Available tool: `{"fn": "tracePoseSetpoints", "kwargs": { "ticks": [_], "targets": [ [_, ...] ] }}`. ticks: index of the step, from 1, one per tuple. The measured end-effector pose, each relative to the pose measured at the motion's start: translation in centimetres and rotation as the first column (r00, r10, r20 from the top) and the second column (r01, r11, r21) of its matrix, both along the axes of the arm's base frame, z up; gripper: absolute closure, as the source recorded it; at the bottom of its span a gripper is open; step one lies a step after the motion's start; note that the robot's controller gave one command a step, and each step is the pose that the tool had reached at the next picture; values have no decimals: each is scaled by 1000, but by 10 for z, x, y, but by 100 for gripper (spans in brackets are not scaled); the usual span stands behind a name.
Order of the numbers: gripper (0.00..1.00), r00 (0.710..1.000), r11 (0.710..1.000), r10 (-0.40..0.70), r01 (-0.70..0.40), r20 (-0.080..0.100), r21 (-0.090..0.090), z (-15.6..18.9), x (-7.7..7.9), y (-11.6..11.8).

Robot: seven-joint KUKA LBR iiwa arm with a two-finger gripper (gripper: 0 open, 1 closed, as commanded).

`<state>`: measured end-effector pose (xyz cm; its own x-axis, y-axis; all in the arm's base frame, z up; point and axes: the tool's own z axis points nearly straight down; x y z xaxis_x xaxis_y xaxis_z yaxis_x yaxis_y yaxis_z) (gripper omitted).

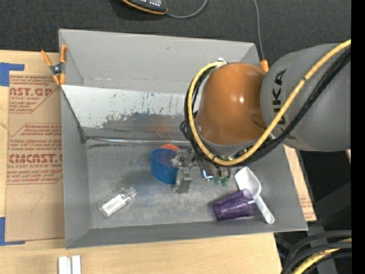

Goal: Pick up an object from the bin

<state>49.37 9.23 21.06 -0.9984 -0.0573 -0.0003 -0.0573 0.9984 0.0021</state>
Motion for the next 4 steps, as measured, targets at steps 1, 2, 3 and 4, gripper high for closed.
{"fn": "tracePoseSetpoints", "kwargs": {
  "ticks": [1,2,3,4],
  "targets": [
    [0,1000,1000,-5,5,11,2,112,5,9],
    [0,1000,1000,-21,21,4,2,-2,17,13],
    [0,999,999,-50,50,12,3,54,17,29],
    [0,1000,1000,-5,5,4,1,-20,11,26]
  ]
}}
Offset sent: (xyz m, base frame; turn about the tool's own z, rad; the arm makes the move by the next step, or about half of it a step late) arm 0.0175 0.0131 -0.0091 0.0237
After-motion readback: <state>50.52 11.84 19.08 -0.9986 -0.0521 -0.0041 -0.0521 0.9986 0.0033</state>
